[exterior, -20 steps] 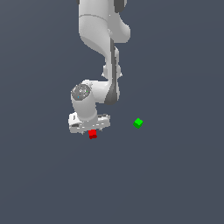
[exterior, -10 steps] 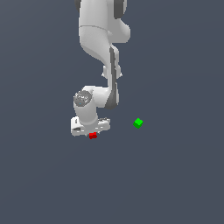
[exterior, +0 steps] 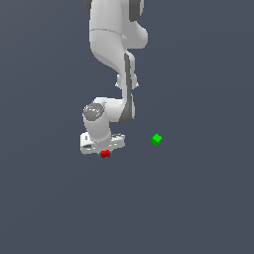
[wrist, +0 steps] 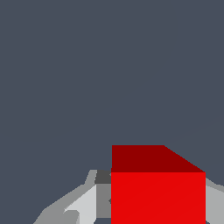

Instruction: Stack the red cube on top of the green cube.

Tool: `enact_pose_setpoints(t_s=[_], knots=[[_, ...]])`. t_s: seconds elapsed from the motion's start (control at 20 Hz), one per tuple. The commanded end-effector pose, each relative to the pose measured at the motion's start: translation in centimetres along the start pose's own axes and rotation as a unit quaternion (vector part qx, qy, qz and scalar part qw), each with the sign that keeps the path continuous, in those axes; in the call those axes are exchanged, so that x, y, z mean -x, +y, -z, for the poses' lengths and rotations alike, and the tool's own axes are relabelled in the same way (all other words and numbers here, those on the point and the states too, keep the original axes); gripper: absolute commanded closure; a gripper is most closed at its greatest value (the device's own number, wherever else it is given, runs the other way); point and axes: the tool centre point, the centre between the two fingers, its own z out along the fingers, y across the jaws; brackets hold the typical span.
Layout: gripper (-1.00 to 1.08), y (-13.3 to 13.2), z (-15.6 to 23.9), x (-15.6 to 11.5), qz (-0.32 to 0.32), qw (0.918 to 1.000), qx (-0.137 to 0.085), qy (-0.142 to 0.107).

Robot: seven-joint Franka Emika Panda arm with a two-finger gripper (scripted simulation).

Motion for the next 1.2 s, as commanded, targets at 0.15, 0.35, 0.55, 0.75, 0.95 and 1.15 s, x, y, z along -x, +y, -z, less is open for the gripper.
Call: enact_pose_setpoints(t_s=[0.15, 0.35, 0.55, 0.75, 0.95, 1.15], knots=[[1.08, 0.0, 0.5, 0.0, 0.000, 1.0000, 0.000, 0.000], [1.08, 0.0, 1.9, 0.1, 0.000, 1.0000, 0.000, 0.000], [1.08, 0.0, 4.5, 0.1, 0.000, 1.0000, 0.000, 0.000], [1.08, -0.1, 7.3, 0.1, 0.000, 1.0000, 0.000, 0.000], [1.08, -0.1, 9.1, 0.1, 0.000, 1.0000, 0.000, 0.000], [1.08, -0.1, 10.0, 0.0, 0.000, 1.0000, 0.000, 0.000]])
